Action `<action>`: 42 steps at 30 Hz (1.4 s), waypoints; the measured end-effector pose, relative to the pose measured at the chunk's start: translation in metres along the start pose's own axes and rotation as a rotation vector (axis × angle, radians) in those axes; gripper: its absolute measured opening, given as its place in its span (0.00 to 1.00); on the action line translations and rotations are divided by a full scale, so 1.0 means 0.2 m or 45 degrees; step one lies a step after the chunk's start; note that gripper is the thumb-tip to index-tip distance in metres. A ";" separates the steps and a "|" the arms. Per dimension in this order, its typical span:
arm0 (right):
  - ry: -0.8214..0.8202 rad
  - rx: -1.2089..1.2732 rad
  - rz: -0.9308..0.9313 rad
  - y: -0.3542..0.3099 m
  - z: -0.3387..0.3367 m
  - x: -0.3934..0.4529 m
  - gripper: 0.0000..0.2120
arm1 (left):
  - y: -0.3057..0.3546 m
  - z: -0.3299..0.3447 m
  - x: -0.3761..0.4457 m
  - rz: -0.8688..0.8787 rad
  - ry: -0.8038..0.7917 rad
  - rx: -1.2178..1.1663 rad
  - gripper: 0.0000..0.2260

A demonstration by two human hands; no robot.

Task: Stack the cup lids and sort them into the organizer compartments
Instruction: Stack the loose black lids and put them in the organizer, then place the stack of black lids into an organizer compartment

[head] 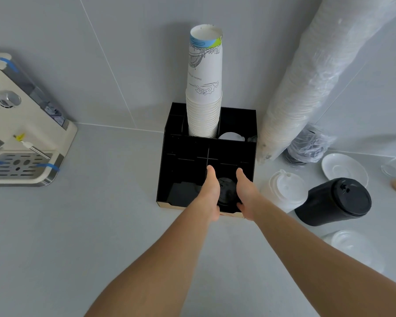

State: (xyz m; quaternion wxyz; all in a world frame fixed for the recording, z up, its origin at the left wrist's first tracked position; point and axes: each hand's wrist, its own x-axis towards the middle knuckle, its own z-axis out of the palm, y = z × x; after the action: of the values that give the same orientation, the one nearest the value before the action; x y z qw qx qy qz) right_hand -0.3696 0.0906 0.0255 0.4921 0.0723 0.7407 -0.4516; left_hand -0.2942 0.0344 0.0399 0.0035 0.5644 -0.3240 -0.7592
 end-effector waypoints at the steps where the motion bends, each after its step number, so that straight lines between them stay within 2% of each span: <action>1: 0.000 0.010 -0.009 0.00 0.00 -0.02 0.35 | 0.00 0.00 -0.01 0.000 0.003 -0.001 0.41; 7: -0.021 0.176 -0.100 -0.01 -0.06 -0.16 0.30 | 0.00 -0.03 -0.14 0.047 -0.020 -0.013 0.34; 13: -0.163 0.411 -0.144 0.01 -0.20 -0.30 0.35 | -0.06 -0.14 -0.25 0.136 -0.070 -0.081 0.32; 18: -0.202 0.418 -0.231 0.07 -0.33 -0.44 0.25 | -0.11 -0.20 -0.42 0.419 -0.145 -0.179 0.19; 22: -0.210 0.463 -0.313 0.12 -0.46 -0.55 0.18 | -0.15 -0.19 -0.55 0.528 -0.226 -0.224 0.13; 31: -0.170 0.619 -0.439 0.21 -0.88 -0.70 0.16 | -0.30 -0.08 -0.69 0.550 -0.249 -0.249 0.12; 42: -0.055 0.666 -0.463 0.24 -1.45 -0.69 0.15 | -0.51 0.37 -0.58 0.435 -0.272 -0.198 0.12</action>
State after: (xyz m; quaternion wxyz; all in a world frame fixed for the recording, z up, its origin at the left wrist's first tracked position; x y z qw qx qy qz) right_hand -0.4656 0.3803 0.1381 0.3837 0.0532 0.5896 -0.7087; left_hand -0.2784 0.1935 0.1002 0.1412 0.4157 -0.3540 -0.8258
